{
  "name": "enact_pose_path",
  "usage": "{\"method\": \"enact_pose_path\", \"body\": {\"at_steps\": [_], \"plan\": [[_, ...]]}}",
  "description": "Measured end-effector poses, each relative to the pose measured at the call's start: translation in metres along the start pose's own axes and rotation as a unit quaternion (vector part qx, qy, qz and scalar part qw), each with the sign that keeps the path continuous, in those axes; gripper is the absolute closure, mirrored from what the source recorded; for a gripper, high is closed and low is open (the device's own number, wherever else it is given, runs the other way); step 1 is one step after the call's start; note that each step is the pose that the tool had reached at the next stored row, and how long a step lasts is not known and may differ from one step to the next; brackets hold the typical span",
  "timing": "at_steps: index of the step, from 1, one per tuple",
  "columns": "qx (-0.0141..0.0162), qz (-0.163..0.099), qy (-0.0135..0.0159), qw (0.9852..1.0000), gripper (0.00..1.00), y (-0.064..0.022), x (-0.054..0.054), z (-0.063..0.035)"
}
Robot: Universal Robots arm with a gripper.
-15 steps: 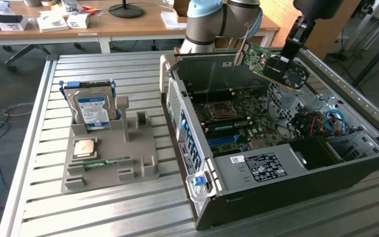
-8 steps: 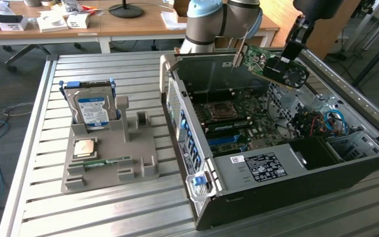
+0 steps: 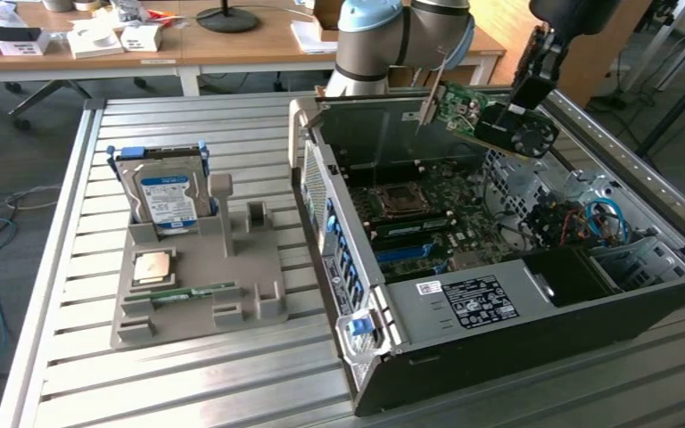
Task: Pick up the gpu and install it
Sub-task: 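Insert the gpu into the slot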
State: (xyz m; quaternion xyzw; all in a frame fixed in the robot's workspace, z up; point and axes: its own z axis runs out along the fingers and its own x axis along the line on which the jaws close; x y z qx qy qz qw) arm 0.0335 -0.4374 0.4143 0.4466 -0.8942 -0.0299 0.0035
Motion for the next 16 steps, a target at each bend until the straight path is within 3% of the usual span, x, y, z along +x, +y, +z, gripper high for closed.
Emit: {"method": "enact_pose_path", "body": {"at_steps": [8,16], "plan": [[-0.001,-0.049,0.0028,0.9988,0.74,0.0001,-0.0001,0.0002],[-0.0021,-0.101,0.0058,0.9949,0.74,0.0003,-0.0003,0.0003]]}}
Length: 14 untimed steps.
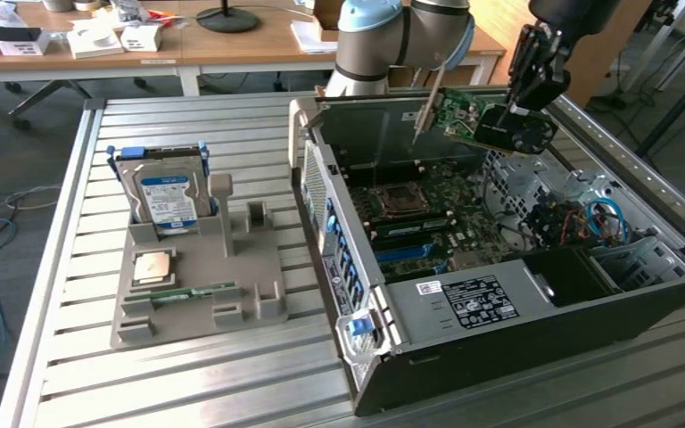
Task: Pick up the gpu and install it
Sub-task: 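Insert the gpu into the slot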
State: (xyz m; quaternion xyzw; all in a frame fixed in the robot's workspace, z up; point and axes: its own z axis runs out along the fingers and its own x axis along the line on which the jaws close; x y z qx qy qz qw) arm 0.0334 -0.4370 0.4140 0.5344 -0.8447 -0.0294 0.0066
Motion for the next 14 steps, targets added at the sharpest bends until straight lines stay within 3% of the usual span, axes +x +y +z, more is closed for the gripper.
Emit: {"method": "enact_pose_path", "body": {"at_steps": [7,14], "plan": [[-0.0009,-0.046,0.0026,0.9989,0.74,0.0001,-0.0002,0.0002],[-0.0018,-0.088,0.005,0.9961,0.74,0.0002,-0.0004,0.0003]]}}
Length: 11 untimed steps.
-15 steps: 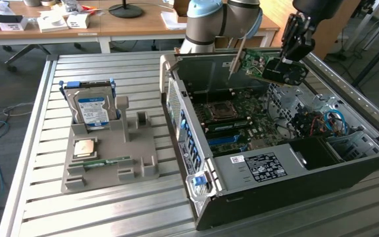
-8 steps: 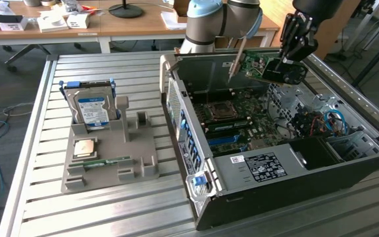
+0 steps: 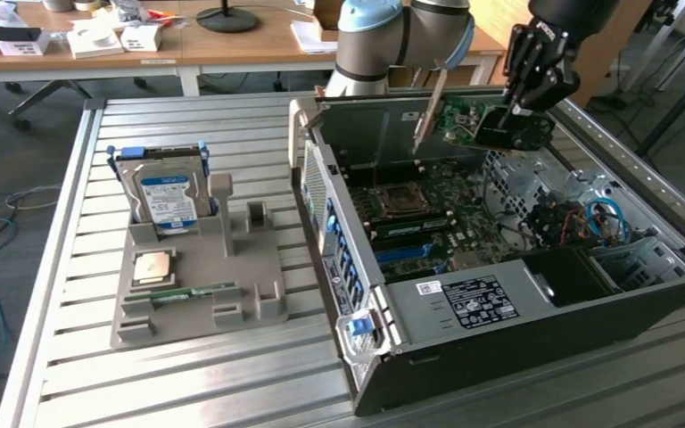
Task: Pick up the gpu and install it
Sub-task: 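Insert the gpu into the slot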
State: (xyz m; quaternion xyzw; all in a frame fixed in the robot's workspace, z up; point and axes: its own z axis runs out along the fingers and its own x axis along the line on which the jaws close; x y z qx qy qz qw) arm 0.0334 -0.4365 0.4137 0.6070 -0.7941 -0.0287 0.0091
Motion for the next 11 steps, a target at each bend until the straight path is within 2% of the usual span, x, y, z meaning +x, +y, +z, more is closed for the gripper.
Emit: {"method": "enact_pose_path", "body": {"at_steps": [6,11], "plan": [[-0.0009,-0.042,0.0024,0.9991,0.74,0.0,-0.0001,0.0001],[-0.0016,-0.079,0.0045,0.9969,0.74,0.0,-0.0002,0.0003]]}}
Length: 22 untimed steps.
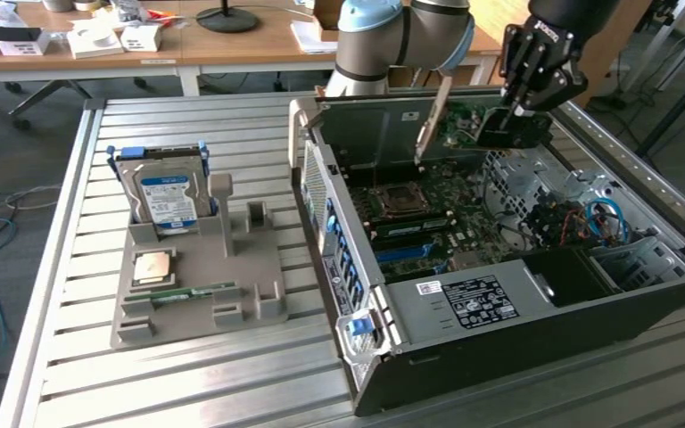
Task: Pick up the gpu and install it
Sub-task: 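Insert the gpu into the slot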
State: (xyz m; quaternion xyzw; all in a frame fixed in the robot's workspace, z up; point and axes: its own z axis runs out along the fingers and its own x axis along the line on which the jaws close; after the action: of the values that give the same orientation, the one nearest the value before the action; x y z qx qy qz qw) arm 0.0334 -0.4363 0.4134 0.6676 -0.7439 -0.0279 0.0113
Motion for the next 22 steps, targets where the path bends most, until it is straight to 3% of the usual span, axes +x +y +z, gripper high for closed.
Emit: {"method": "enact_pose_path", "body": {"at_steps": [8,14,19,20,22], "plan": [[-0.0011,-0.055,0.0031,0.9985,0.74,0.0,-0.0001,0.0003],[-0.0003,-0.057,0.0032,0.9983,0.74,0.0003,-0.0001,0.0005],[0.0181,-0.06,0.002,0.998,0.74,0.0035,0.0003,0.0025],[0.0207,-0.061,0.0019,0.9979,0.74,0.0042,0.0004,0.003],[0.0225,-0.061,0.0019,0.9979,0.74,0.0052,0.0005,0.0038]]}}
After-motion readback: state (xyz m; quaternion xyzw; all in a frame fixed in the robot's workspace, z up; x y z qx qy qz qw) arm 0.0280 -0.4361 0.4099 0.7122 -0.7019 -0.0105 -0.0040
